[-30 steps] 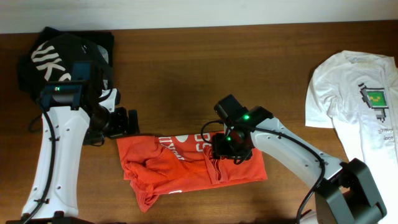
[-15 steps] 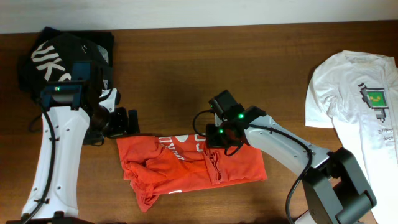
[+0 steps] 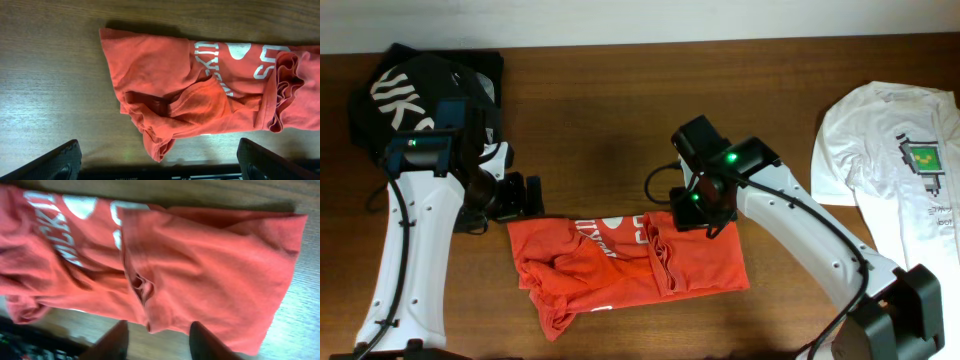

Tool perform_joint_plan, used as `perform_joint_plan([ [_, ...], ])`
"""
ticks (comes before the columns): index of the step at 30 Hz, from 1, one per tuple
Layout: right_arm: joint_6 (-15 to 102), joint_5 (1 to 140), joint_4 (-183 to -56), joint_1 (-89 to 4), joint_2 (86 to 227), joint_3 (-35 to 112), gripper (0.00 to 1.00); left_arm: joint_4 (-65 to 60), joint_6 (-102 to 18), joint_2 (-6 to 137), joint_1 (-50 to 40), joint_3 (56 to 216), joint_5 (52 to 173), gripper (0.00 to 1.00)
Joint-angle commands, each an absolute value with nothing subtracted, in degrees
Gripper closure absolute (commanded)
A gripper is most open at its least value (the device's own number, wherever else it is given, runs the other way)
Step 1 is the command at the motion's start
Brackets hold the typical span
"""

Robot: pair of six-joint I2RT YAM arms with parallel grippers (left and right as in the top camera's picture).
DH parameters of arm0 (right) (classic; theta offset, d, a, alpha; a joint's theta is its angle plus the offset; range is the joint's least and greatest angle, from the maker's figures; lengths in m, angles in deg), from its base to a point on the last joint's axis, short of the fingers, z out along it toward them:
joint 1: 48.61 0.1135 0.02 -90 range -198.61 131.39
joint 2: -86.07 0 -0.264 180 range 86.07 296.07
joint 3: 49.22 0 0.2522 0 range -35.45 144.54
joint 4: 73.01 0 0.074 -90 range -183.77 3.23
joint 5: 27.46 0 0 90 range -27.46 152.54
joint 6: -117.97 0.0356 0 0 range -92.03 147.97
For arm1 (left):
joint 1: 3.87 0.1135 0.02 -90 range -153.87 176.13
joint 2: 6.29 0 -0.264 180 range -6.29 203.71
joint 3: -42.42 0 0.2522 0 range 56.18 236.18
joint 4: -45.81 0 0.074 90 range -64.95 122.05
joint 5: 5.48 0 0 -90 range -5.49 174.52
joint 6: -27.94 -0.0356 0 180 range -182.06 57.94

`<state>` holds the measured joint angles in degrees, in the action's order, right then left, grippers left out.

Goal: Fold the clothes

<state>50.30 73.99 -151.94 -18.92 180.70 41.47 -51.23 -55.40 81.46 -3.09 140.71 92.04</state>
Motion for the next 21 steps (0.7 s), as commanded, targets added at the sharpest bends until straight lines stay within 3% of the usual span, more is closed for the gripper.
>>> perform_joint_plan([
  [1, 49.9, 78.5, -147.7, -17.4, 182.9, 32.8, 0.87, -51.1, -55.9, 81.8, -3.0, 140.6, 92.3, 0.01],
  [6, 55.5, 84.3, -132.0, -13.7, 183.3, 19.1, 0.92, -51.3, -55.9, 81.8, -3.0, 140.6, 92.3, 0.01],
  [12, 57.9, 86.4, -127.1, -7.2, 183.3, 18.7, 0.92, -51.6, -55.9, 81.8, -3.0, 140.6, 92.3, 0.01],
  [14, 61.1, 88.3, -125.2, -4.2, 183.3, 18.8, 0.96, -51.5, -55.9, 81.8, -3.0, 140.6, 92.3, 0.01],
  [16, 61.0, 90.4, -127.0, -3.7, 182.5, 21.2, 0.96, -51.6, -55.9, 81.8, -3.0, 140.6, 92.3, 0.01],
  [19, 58.3, 75.7, -144.1, -9.9, 177.5, 31.6, 0.95, -51.6, -55.9, 81.8, -3.0, 140.6, 92.3, 0.01],
  [21, 58.1, 69.2, -147.8, -14.9, 176.7, 34.4, 0.86, -51.5, -55.9, 81.8, -3.0, 140.6, 92.3, 0.01],
])
